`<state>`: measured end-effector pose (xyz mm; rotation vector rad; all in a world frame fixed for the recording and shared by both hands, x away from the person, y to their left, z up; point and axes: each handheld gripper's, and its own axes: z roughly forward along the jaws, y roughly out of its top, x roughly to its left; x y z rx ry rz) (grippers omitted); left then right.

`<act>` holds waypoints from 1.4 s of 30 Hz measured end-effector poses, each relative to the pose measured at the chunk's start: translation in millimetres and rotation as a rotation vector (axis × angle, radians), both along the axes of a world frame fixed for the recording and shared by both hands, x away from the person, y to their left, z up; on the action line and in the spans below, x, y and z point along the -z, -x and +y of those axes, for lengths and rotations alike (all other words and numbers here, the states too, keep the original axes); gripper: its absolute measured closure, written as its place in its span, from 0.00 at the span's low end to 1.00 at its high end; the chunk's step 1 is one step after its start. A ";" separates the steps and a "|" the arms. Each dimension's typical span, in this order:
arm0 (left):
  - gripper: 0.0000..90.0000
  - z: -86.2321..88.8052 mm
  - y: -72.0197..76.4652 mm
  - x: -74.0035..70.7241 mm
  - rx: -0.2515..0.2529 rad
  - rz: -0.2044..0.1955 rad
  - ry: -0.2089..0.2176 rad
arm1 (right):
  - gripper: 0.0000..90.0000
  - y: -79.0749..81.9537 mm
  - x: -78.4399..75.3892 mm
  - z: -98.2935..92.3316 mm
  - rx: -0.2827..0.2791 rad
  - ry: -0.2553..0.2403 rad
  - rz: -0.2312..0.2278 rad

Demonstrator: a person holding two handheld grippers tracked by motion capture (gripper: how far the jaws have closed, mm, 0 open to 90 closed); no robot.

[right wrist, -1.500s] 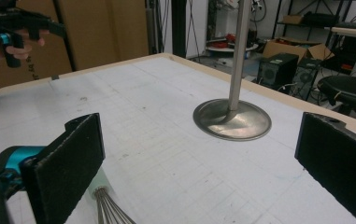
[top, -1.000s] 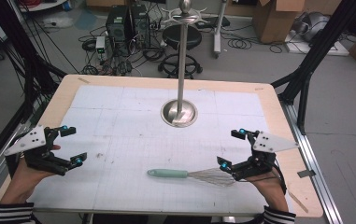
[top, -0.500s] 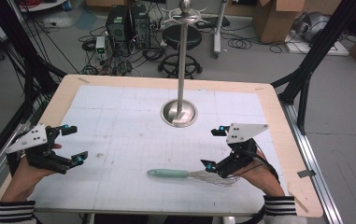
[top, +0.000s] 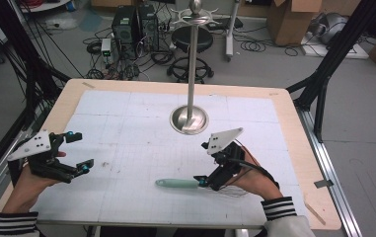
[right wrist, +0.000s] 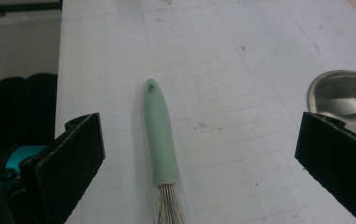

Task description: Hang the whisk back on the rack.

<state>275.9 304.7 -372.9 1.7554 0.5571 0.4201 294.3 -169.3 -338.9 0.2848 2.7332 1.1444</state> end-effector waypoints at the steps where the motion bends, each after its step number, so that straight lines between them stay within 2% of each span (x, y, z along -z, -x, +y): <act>1: 0.02 0.0 0.0 -0.1 -0.001 0.002 0.002 | 0.00 -0.3 1.6 2.7 -0.006 0.015 0.000; 11: 0.02 -0.3 0.0 0.0 -0.001 -0.001 -0.001 | 0.02 -2.8 20.6 25.3 -0.066 0.142 0.037; 12: 0.02 -0.3 0.0 0.1 -0.001 0.000 -0.002 | 0.06 -3.6 22.6 27.4 -0.078 0.150 0.042; 20: 0.02 -0.4 0.7 -0.1 0.001 0.000 -0.009 | 0.06 -6.8 34.9 39.8 -0.109 0.190 0.064; 27: 0.02 -1.2 0.3 0.4 0.003 0.002 -0.010 | 0.08 -6.0 45.0 48.4 -0.129 0.250 0.070; 29: 0.02 -1.4 0.3 0.4 0.003 0.002 -0.010 | 0.16 -5.6 47.2 50.3 -0.126 0.280 0.065; 36: 0.02 -1.5 0.2 0.4 0.002 0.004 -0.006 | 0.21 -5.2 52.7 56.9 -0.140 0.307 0.069; 42: 0.02 -1.9 0.2 0.5 0.001 0.004 -0.006 | 0.32 -5.7 58.2 60.5 -0.160 0.360 0.089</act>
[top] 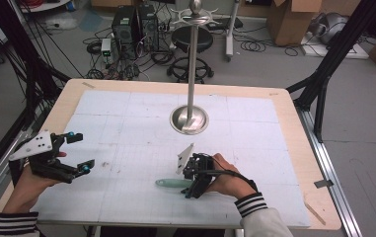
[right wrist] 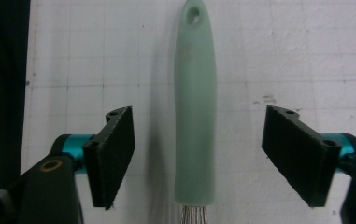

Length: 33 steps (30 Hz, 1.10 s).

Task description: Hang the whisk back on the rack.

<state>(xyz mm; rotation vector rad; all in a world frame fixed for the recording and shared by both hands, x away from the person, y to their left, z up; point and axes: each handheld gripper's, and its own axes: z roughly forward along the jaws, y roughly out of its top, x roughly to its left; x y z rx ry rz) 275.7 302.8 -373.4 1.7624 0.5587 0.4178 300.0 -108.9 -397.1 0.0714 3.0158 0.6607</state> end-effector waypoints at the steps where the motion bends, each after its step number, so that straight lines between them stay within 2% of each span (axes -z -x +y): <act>1: 0.02 0.1 -0.1 -0.1 0.000 0.000 -0.001 | 0.33 0.2 0.8 0.4 0.004 0.007 0.000; 7: 0.02 0.0 0.2 -0.1 0.001 0.001 -0.001 | 0.45 -1.7 3.1 1.7 -0.011 0.036 0.007; 22: 0.02 -1.7 -0.6 1.4 0.006 0.005 -0.008 | 0.59 -2.1 8.1 3.8 -0.013 0.099 0.013; 33: 0.02 -2.8 -1.1 2.5 0.008 0.006 -0.013 | 0.70 -0.7 10.7 5.2 -0.022 0.113 0.016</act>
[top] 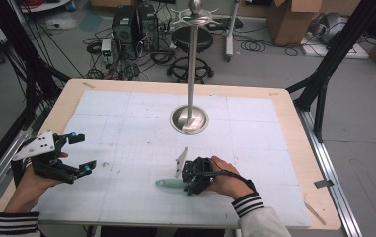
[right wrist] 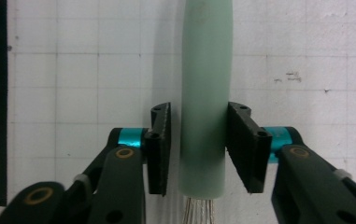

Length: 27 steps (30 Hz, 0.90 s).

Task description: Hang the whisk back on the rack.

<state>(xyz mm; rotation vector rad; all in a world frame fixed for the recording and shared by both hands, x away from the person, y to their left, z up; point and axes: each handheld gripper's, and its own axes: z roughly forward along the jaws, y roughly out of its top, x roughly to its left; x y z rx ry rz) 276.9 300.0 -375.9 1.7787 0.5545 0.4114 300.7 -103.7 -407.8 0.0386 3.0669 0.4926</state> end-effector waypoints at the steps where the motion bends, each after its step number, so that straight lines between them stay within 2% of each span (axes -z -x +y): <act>1: 0.02 0.1 0.0 0.0 0.000 0.000 0.000 | 0.70 -0.1 0.3 0.2 -0.001 0.002 -0.002; 5: 0.02 0.2 0.0 0.0 -0.002 0.001 0.000 | 0.73 -0.6 2.1 1.2 -0.002 0.021 -0.012; 13: 0.02 -0.1 0.1 0.0 -0.001 0.000 0.001 | 0.76 -1.9 1.7 2.5 0.030 0.031 0.014; 16: 0.02 0.3 0.1 -0.2 0.000 0.000 -0.001 | 0.76 -2.3 1.1 2.4 0.019 0.029 0.020; 22: 0.02 0.3 0.2 -0.1 -0.002 0.001 -0.001 | 0.76 -5.3 -7.4 -4.2 0.040 -0.030 0.004; 27: 0.02 0.3 0.3 0.0 -0.007 0.002 -0.002 | 0.76 -7.6 -18.4 -14.0 0.074 -0.109 -0.007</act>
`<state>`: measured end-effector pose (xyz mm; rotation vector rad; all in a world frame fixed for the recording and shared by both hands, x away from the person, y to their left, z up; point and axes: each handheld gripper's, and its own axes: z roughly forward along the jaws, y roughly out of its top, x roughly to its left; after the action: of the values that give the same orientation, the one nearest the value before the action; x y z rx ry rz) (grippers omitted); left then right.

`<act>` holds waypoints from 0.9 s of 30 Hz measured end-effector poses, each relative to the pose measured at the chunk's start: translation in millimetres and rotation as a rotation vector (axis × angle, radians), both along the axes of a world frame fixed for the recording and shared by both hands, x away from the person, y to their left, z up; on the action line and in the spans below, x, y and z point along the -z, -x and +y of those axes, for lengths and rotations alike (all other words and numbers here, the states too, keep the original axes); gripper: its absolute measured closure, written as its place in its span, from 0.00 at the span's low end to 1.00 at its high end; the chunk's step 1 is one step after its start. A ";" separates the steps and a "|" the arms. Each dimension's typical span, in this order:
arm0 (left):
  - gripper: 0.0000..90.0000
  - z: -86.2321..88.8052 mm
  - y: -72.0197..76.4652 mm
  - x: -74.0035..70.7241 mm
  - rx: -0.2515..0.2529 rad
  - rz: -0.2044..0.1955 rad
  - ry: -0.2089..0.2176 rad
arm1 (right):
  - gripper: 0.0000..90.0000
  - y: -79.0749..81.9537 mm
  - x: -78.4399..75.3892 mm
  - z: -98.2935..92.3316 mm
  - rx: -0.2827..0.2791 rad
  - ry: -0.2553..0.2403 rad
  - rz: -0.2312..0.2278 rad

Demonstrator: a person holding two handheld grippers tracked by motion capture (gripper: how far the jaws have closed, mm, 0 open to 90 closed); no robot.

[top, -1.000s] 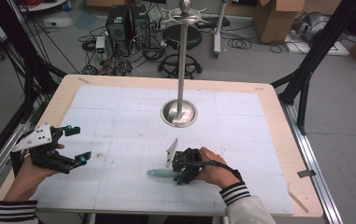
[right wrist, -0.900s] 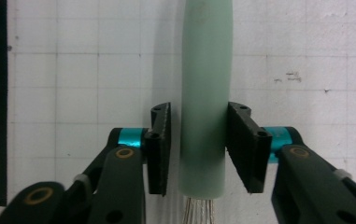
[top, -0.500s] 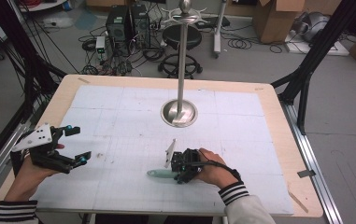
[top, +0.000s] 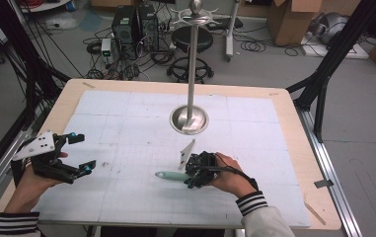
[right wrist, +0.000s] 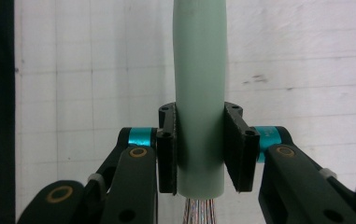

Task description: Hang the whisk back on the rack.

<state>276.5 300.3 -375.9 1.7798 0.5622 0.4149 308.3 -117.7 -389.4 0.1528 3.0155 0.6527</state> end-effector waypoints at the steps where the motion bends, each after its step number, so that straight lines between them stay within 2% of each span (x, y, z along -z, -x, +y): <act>1: 0.02 0.0 0.0 0.0 0.000 0.000 0.000 | 0.77 -1.5 -3.7 -3.5 0.010 -0.022 -0.004; 4: 0.02 0.1 0.2 -0.1 -0.001 0.000 0.000 | 0.77 -3.5 -10.3 -9.5 0.027 -0.055 -0.017; 11: 0.02 0.0 -0.4 0.8 -0.001 0.002 -0.006 | 0.76 -8.0 -29.4 -24.9 0.088 -0.191 -0.036; 27: 0.02 0.7 -0.2 0.7 -0.003 0.002 -0.005 | 0.77 -16.8 -62.4 -48.2 0.209 -0.376 -0.115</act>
<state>276.7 301.0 -376.6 1.7847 0.5660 0.4168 325.1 -165.9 -326.9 0.4223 2.6871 1.1510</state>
